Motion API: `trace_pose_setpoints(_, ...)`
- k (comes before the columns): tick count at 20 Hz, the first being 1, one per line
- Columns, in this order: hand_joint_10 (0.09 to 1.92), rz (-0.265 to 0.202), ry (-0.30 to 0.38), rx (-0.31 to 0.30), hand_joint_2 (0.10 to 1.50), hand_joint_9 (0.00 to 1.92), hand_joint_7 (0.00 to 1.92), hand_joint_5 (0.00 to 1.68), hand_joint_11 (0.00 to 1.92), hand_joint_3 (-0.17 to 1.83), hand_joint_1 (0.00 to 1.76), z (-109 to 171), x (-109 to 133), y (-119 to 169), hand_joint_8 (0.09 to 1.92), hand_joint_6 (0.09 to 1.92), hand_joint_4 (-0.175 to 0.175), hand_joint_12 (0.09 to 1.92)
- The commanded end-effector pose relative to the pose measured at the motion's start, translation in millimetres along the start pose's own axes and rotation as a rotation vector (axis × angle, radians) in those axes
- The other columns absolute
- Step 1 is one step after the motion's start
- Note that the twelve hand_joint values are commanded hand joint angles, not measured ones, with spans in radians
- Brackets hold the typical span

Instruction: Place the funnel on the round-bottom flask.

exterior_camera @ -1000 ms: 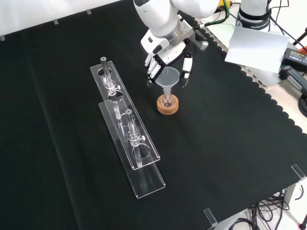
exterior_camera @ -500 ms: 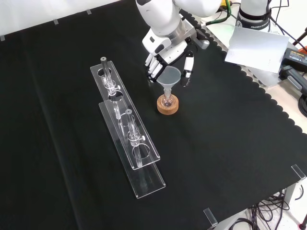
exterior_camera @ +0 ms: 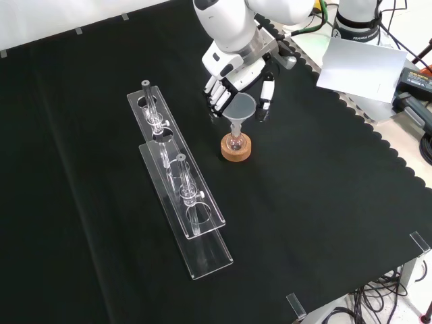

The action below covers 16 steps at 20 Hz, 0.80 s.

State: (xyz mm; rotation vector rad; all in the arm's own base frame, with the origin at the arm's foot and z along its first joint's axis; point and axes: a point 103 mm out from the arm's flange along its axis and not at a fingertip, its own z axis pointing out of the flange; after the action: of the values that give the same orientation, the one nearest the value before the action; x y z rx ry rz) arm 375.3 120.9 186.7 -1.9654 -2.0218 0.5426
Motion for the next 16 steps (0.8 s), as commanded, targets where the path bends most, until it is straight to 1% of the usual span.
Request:
trace_pose_setpoints(1,0.65,-0.004,0.0,0.0,0.96,0.53,0.22,0.4,0.33,-0.17,0.77,-0.8,2.3,-0.8,0.75,0.43,-0.067,1.42)
trace_pose_setpoints(5,0.65,-0.002,-0.01,-0.006,0.95,0.51,0.21,0.39,0.32,-0.17,0.76,-0.7,6.2,-2.2,0.75,0.41,-0.069,1.42)
trace_pose_setpoints(8,0.65,-0.002,-0.01,0.007,0.95,0.5,0.2,0.39,0.32,-0.17,0.76,-1.2,4.4,-0.4,0.75,0.4,-0.07,1.42)
trace_pose_setpoints(16,0.66,0.0,-0.018,0.011,0.94,0.49,0.18,0.37,0.31,-0.17,0.76,-2.2,7.5,-0.4,0.74,0.38,-0.071,1.42)
